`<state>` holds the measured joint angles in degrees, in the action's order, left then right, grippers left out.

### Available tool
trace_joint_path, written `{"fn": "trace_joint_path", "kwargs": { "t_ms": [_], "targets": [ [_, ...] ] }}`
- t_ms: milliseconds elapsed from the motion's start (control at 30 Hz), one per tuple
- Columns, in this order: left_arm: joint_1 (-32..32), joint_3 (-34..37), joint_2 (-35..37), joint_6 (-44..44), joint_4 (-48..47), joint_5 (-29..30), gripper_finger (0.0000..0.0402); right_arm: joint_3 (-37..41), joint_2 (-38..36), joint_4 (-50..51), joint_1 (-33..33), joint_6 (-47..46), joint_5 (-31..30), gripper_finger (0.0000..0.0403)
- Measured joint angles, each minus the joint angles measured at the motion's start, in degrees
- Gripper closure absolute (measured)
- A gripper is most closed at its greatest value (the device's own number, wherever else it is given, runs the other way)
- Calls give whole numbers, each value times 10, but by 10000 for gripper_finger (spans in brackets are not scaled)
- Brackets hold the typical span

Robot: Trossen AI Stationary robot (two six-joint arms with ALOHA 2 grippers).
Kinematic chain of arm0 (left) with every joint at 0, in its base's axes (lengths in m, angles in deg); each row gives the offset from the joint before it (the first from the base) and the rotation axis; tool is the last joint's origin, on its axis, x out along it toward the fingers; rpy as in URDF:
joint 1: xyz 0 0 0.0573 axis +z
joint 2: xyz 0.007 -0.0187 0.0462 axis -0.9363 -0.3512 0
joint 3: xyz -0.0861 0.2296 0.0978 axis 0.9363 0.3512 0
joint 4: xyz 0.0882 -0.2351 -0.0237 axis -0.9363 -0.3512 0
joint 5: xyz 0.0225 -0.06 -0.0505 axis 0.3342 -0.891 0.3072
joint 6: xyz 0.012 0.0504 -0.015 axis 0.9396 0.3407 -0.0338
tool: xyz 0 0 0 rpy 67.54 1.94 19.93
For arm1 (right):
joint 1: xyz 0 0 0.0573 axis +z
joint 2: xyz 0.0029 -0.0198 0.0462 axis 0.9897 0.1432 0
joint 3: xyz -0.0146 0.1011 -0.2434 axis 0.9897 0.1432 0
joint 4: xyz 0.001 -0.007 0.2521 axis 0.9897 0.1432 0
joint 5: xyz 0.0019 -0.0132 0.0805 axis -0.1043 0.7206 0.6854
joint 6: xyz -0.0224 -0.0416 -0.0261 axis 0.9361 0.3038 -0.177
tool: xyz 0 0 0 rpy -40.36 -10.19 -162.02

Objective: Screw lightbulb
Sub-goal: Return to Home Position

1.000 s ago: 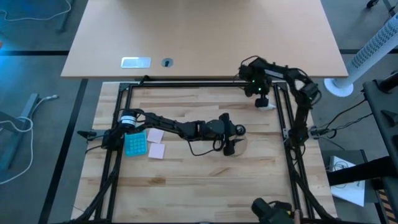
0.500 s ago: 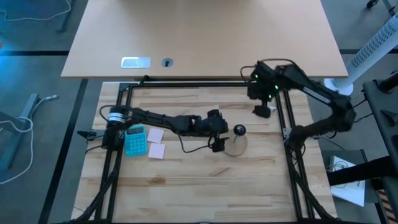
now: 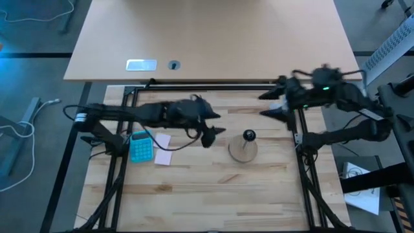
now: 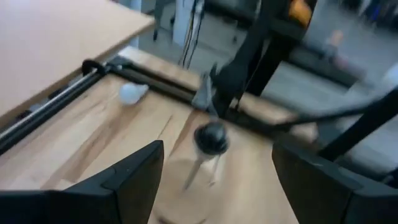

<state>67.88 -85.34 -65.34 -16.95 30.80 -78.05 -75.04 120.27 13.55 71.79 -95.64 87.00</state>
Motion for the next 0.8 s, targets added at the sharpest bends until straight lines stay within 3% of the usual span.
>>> {"fn": "trace_joint_path", "kwargs": {
  "t_ms": [133,300,467,667,800],
  "targets": [
    [-7,0,44,-70,14,-2,111,-8,-37,4,0,-15,6,107],
    [-26,9,85,-19,28,27,111,3,-103,-4,0,83,49,97],
    [-35,14,124,13,2,31,111,23,-173,-26,0,119,15,95],
    [-35,51,182,40,5,95,111,124,-233,-143,0,135,-12,104],
    [-35,119,238,34,17,98,111,226,-254,-267,0,136,-24,107]
  ]
}}
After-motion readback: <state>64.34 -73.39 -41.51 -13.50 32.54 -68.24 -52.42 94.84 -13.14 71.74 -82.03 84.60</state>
